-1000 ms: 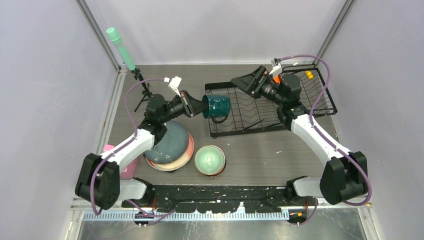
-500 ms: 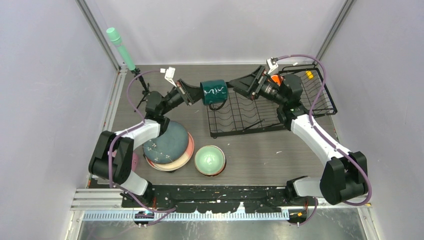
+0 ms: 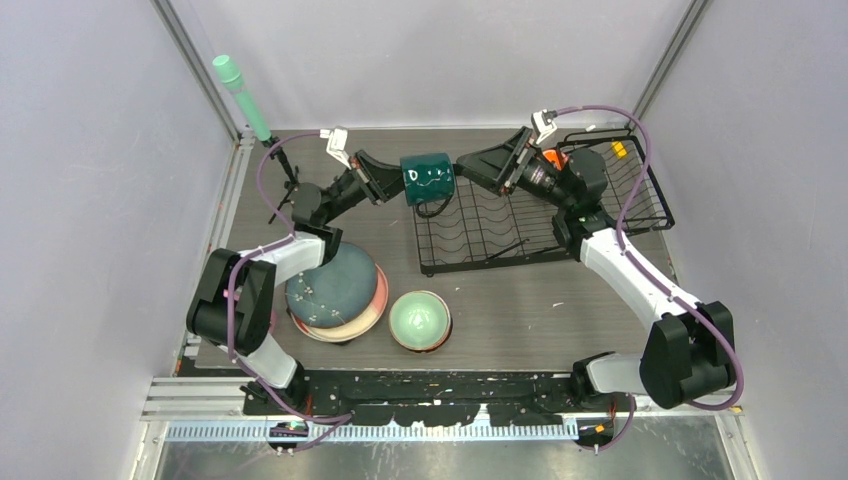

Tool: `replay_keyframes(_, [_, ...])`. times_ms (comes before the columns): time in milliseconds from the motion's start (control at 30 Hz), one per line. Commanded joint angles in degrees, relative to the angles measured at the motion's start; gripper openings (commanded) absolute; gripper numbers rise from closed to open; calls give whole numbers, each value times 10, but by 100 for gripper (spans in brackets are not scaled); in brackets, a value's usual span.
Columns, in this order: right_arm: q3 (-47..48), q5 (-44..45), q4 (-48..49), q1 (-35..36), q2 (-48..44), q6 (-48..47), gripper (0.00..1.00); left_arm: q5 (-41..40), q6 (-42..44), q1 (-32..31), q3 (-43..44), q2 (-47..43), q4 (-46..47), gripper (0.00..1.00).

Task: Load the mixed dishes into the dish rack
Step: Pick up the cup at the center of the board.

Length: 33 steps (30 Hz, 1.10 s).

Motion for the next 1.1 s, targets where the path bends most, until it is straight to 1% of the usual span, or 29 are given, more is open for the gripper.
replay_keyframes(0, [19, -14, 42, 14, 10, 5, 95, -10, -14, 4, 4, -22, 73, 0])
replay_keyframes(100, [26, -12, 30, 20, 17, -13, 95, -11, -11, 4, 1, -28, 73, 0])
replay_keyframes(233, [48, -6, -20, 40, 30, -39, 95, -16, -4, 4, -4, -36, 72, 0])
replay_keyframes(267, [56, 1, -41, 46, 29, -65, 95, -15, -4, 4, -2, -40, 62, 0])
replay_keyframes(300, [70, 15, -96, 62, 26, -86, 95, -13, -2, 4, 0, -44, 50, 0])
replay_keyframes(333, [77, 21, -122, 70, 23, -134, 96, -12, 4, 3, 2, -50, 41, 0])
replay_keyframes(367, [90, 24, -156, 86, 20, -155, 96, -13, 12, 3, 3, -57, 30, 0])
replay_keyframes(400, [93, 20, -162, 92, 19, -181, 97, -14, 23, 2, 2, -65, 20, 0])
replay_keyframes(433, [95, 5, -153, 98, 20, -184, 97, -14, 30, 3, 2, -72, 12, 0])
replay_keyframes(500, [94, -9, -126, 100, 27, -161, 97, -16, 41, 3, 3, -86, 0, 0])
replay_keyframes(600, [102, -19, -124, 100, 44, -149, 97, -14, 53, 2, 4, -98, -16, 0])
replay_keyframes(667, [102, -36, -97, 100, 55, -127, 97, -10, 52, 3, 1, -104, -14, 0])
replay_keyframes(733, [93, -65, -8, 99, 69, -80, 97, -10, 46, 3, -2, -109, 0, 0])
replay_keyframes(767, [91, -68, 9, 99, 73, -53, 97, -10, 43, 3, -3, -111, 7, 0])
replay_keyframes(800, [90, -69, 23, 98, 79, -45, 97, -10, 39, 2, -2, -113, 13, 0])
replay_keyframes(900, [92, -65, 12, 95, 81, -43, 97, -4, 34, 3, 1, -119, 18, 0])
replay_keyframes(1000, [94, -59, -33, 90, 65, -72, 97, -1, 38, 3, 1, -123, 13, 0])
replay_keyframes(1067, [94, -61, -42, 89, 58, -77, 98, -1, 37, 3, 1, -120, 21, 0])
